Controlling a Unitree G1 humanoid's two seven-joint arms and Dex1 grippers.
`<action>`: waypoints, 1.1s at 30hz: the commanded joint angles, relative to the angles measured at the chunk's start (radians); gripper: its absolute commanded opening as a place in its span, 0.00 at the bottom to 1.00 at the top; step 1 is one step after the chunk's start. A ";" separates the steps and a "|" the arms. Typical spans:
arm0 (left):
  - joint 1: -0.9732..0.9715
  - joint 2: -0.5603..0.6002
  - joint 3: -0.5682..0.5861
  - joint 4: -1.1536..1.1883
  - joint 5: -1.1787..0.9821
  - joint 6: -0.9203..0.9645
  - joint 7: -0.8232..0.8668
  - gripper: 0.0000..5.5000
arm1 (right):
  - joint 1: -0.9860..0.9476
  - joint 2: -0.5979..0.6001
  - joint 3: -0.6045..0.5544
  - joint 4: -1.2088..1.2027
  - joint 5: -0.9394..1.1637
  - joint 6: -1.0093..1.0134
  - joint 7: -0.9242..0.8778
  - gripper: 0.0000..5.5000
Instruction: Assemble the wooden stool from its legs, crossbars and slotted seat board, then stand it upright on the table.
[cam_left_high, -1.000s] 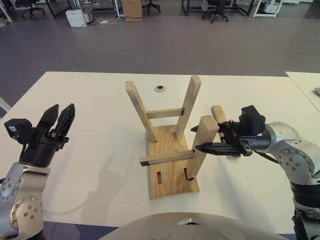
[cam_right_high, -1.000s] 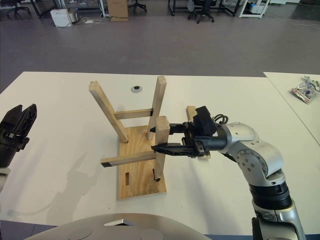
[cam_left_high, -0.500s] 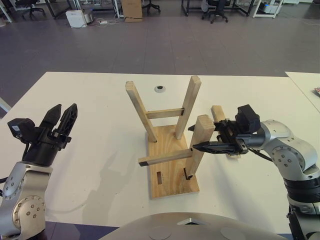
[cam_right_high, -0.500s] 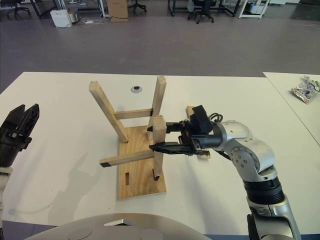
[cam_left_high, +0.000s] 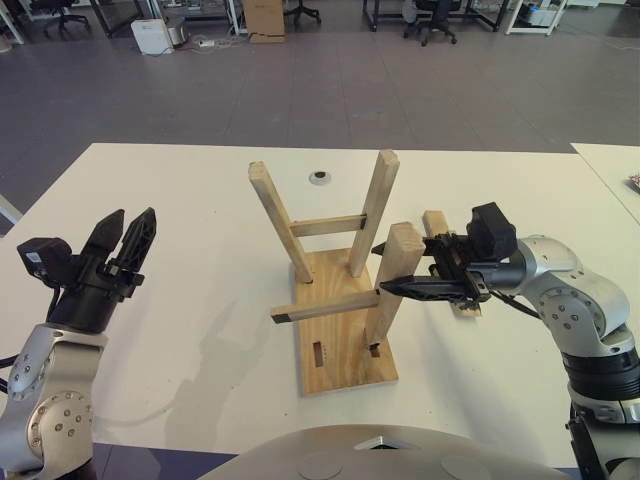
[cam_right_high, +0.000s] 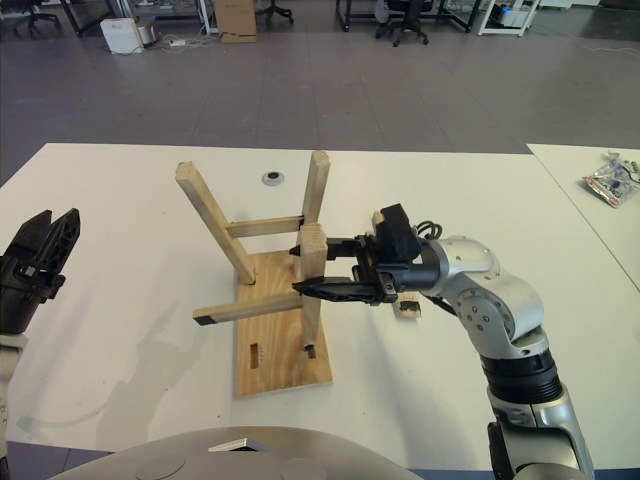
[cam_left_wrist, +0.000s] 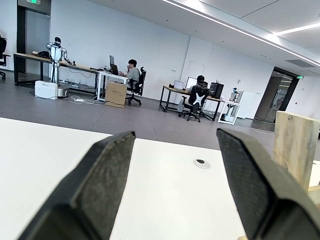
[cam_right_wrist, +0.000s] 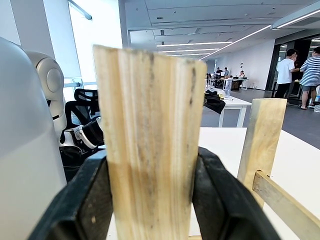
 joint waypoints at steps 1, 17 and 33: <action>0.009 -0.005 -0.002 -0.002 0.011 -0.012 0.000 0.55 | -0.014 -0.017 -0.006 0.002 -0.005 0.003 0.020 0.37; -0.006 -0.002 -0.018 0.013 0.017 -0.021 -0.003 0.55 | 0.025 -0.014 -0.009 -0.044 0.011 0.021 0.002 0.37; -0.011 -0.010 -0.018 -0.005 0.010 -0.017 0.016 0.55 | -0.020 0.000 0.023 0.036 -0.065 -0.040 0.042 0.37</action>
